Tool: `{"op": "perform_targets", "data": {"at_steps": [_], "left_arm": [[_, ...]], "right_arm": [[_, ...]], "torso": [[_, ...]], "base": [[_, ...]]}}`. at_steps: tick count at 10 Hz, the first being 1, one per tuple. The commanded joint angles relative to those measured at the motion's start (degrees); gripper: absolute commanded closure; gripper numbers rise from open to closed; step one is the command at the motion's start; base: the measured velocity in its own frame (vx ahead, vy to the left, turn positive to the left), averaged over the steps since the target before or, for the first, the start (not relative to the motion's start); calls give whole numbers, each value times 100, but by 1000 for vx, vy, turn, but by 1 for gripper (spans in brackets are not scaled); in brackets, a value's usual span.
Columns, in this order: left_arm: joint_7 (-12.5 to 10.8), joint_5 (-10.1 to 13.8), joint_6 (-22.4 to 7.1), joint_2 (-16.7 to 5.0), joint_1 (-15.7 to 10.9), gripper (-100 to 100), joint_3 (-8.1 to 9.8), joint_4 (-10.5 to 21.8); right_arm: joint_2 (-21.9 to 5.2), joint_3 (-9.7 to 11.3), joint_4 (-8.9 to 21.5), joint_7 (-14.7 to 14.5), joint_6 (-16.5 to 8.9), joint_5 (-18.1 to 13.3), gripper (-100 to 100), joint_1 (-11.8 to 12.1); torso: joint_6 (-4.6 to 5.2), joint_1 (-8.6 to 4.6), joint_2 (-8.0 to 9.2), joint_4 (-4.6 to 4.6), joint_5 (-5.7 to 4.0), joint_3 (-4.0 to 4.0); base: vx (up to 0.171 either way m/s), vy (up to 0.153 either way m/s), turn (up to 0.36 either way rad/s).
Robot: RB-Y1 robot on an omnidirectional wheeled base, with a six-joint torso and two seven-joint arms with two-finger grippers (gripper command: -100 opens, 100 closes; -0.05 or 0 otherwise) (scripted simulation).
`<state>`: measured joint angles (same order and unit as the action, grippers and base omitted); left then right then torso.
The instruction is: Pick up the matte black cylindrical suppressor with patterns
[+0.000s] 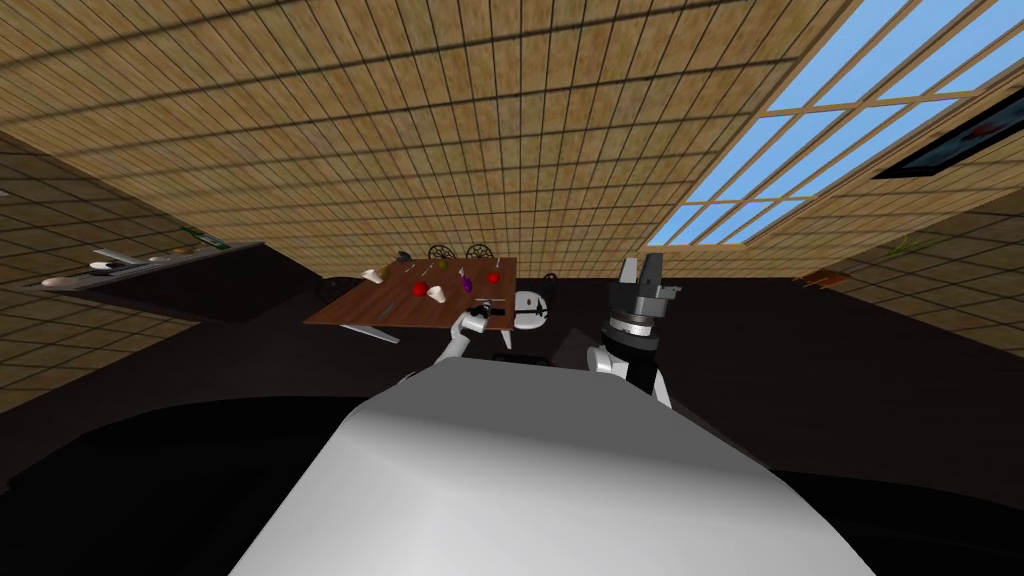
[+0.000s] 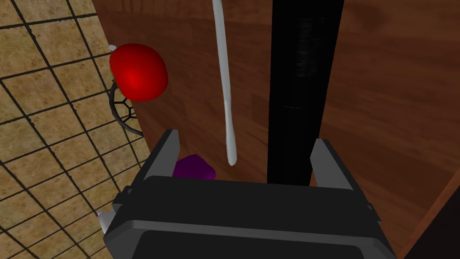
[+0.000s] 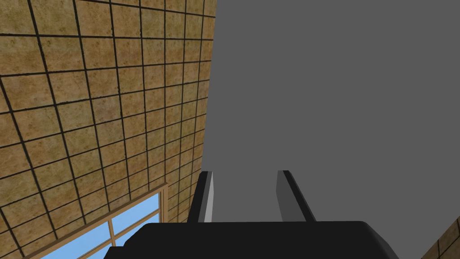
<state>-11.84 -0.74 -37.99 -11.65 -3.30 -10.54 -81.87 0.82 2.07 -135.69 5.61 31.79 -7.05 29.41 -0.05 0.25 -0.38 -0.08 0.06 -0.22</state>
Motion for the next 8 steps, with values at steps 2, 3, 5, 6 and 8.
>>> {"op": "perform_targets", "data": {"at_steps": [2, 3, 5, 6, 8], "left_arm": [[-13, 41, -241, -18, -1, -100, -110, 249], [-17, 66, -330, -29, 54, -100, -154, 385], [-8, 73, -281, -40, 43, 0, -131, 308], [25, 60, -105, -6, 16, -100, -88, 505], [58, 48, 68, 28, -11, -100, -47, 703]], "right_arm": [[0, 0, 0, 0, 0, 0, 0, 0], [0, 0, 0, 0, 0, 0, 0, 0], [1, 0, 0, 0, 0, 0, 0, 0], [1, 1, 0, 0, 0, 0, 0, -1], [1, 1, 0, 0, 0, 0, 0, -1]], "torso": [[0, -6, 1, 0, -1, 0], [0, -14, 4, 1, -2, 2], [0, -20, 16, 3, -4, 8], [0, -23, 26, 5, -5, 14], [1, -27, 17, 4, -6, 10]], "base": [[73, 32, -21], [71, 17, -17], [19, 5, -1], [30, -2, -12], [45, -9, -8]]}}
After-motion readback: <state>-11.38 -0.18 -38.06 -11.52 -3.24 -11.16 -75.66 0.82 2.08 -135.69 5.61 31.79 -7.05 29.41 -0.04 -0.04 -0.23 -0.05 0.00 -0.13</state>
